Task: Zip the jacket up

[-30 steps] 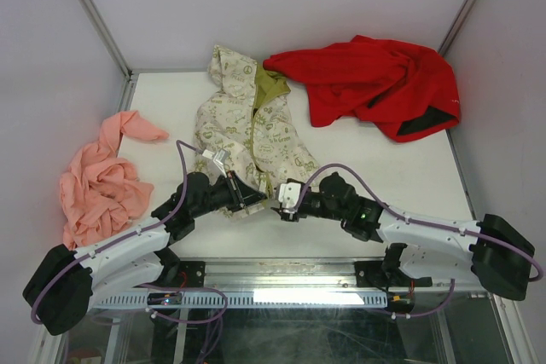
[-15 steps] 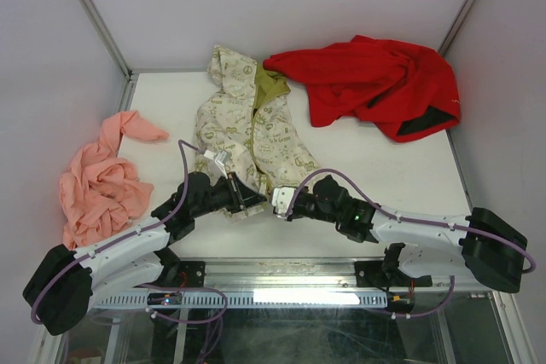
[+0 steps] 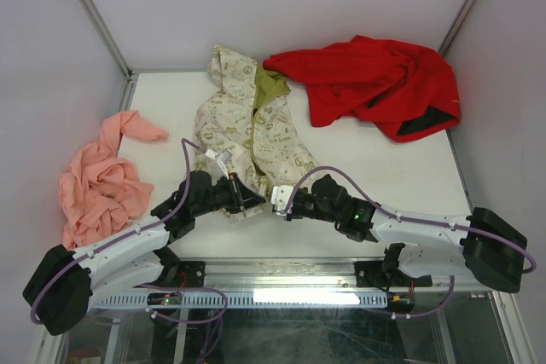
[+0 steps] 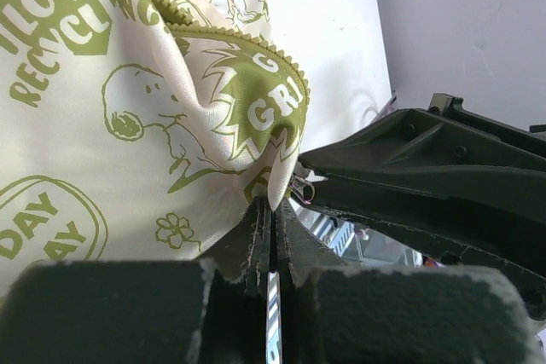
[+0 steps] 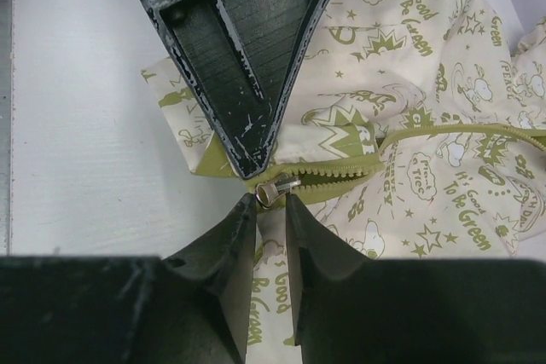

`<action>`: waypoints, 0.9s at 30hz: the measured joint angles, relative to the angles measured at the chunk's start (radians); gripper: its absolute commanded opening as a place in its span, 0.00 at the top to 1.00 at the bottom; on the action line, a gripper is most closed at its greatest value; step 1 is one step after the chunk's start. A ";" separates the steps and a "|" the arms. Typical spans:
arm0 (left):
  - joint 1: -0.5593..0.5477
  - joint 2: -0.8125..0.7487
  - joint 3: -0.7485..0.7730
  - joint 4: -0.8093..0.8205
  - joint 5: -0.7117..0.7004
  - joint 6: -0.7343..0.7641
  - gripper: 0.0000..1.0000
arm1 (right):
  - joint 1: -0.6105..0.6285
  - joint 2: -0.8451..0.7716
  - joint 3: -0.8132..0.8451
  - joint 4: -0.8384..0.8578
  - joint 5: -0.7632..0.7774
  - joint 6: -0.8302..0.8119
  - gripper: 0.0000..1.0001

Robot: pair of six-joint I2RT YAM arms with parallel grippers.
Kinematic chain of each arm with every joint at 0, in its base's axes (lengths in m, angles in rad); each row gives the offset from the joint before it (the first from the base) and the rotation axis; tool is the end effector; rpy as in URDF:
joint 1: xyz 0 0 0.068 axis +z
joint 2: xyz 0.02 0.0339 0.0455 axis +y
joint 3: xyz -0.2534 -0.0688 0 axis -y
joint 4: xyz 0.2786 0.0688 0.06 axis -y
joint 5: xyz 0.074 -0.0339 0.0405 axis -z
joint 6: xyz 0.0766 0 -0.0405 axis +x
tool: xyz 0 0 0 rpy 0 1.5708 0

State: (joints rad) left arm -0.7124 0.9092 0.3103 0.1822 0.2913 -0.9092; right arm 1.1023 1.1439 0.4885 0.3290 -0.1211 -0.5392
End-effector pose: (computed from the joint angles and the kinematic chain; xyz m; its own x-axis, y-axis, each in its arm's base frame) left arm 0.1847 -0.1886 0.1463 -0.8390 -0.2740 -0.4701 0.2651 0.5486 -0.7929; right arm 0.1338 0.2849 0.1738 0.3571 -0.4232 -0.8327 -0.8787 0.1501 -0.4531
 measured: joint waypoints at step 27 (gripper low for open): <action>-0.001 0.000 0.008 -0.047 -0.003 0.036 1.00 | -0.029 0.102 0.051 -0.005 -0.025 0.068 1.00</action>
State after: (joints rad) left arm -0.7136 0.9092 0.3183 0.1352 0.2886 -0.8730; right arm 1.0733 1.2461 0.5396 0.3237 -0.1463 -0.4713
